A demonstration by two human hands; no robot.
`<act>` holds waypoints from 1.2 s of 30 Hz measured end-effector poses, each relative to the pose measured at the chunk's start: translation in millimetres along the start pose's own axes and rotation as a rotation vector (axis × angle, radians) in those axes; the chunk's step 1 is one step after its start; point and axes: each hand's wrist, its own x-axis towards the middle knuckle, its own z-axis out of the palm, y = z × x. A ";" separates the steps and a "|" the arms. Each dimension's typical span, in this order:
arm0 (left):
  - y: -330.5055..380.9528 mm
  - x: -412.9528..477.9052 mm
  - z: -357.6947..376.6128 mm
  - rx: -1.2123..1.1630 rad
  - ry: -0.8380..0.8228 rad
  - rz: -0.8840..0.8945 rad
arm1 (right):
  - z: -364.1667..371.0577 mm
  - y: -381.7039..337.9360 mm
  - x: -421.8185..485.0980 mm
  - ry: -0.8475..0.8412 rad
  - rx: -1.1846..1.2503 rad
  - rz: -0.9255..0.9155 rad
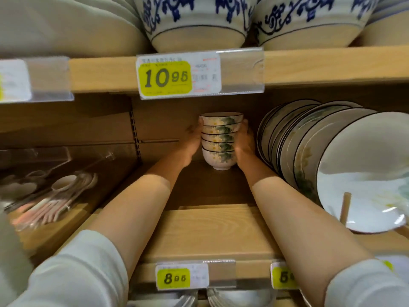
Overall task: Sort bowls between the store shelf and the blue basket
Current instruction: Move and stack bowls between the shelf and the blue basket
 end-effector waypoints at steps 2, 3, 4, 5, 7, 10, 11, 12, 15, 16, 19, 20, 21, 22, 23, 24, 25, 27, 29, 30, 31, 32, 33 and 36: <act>9.8 -25.1 -0.6 -0.103 0.025 -0.034 | -8.4 -5.2 -14.7 -0.022 0.012 0.020; 12.7 -36.5 -2.6 -0.148 0.037 -0.057 | -12.2 -7.4 -22.9 -0.045 0.028 0.029; 15.9 -50.3 -5.4 -0.169 0.042 -0.076 | -15.7 -9.2 -30.8 -0.070 0.048 0.037; 16.5 -62.2 -8.5 -0.183 0.035 -0.091 | -19.4 -10.8 -39.3 -0.088 0.065 0.047; 17.0 -86.1 -15.2 -0.250 0.008 -0.126 | -27.4 -15.0 -60.5 -0.098 0.082 0.091; 18.9 -123.4 -28.7 -0.368 0.034 -0.212 | -39.4 -20.5 -98.8 -0.114 0.089 0.202; 18.0 -134.7 -33.9 -0.398 0.060 -0.229 | -43.8 -21.1 -113.3 -0.124 0.081 0.233; 17.2 -146.7 -39.2 -0.420 0.093 -0.235 | -49.3 -21.5 -128.5 -0.135 0.073 0.251; 13.3 -185.3 -52.7 -0.428 0.166 -0.217 | -71.2 -25.5 -174.6 -0.154 0.085 0.229; 13.0 -198.8 -55.8 -0.423 0.177 -0.207 | -78.8 -28.2 -190.1 -0.153 0.095 0.216; 11.3 -240.6 -59.1 -0.431 0.217 -0.181 | -100.4 -35.2 -232.0 -0.145 0.128 0.220; 10.8 -254.6 -58.8 -0.439 0.232 -0.174 | -106.9 -36.3 -244.3 -0.152 0.153 0.227; 10.2 -269.5 -58.5 -0.440 0.242 -0.168 | -113.4 -36.3 -256.8 -0.163 0.181 0.237; 10.1 -284.1 -58.3 -0.437 0.245 -0.162 | -119.3 -35.5 -268.9 -0.171 0.209 0.248; 9.7 -297.4 -58.6 -0.435 0.245 -0.154 | -124.2 -34.1 -280.1 -0.182 0.231 0.260; 9.0 -311.3 -59.5 -0.432 0.250 -0.143 | -128.9 -31.8 -291.8 -0.202 0.251 0.272; 8.0 -324.6 -61.2 -0.426 0.262 -0.129 | -132.5 -28.6 -302.3 -0.229 0.274 0.286; 5.4 -349.4 -66.3 -0.418 0.295 -0.099 | -138.4 -19.7 -320.1 -0.284 0.334 0.322; 1.0 -372.1 -71.9 -0.425 0.343 -0.090 | -140.3 -11.7 -334.0 -0.345 0.360 0.372; -1.9 -383.4 -74.5 -0.434 0.375 -0.098 | -140.4 -8.3 -340.2 -0.375 0.354 0.398; -5.2 -394.8 -76.4 -0.435 0.411 -0.108 | -140.0 -4.2 -346.0 -0.409 0.346 0.418; -9.5 -406.5 -77.6 -0.429 0.450 -0.122 | -139.4 0.9 -352.3 -0.454 0.335 0.433; -14.8 -418.9 -78.3 -0.422 0.495 -0.142 | -138.6 6.7 -359.3 -0.515 0.319 0.443; -31.6 -455.0 -79.5 -0.400 0.638 -0.220 | -133.1 25.0 -380.5 -0.715 0.277 0.490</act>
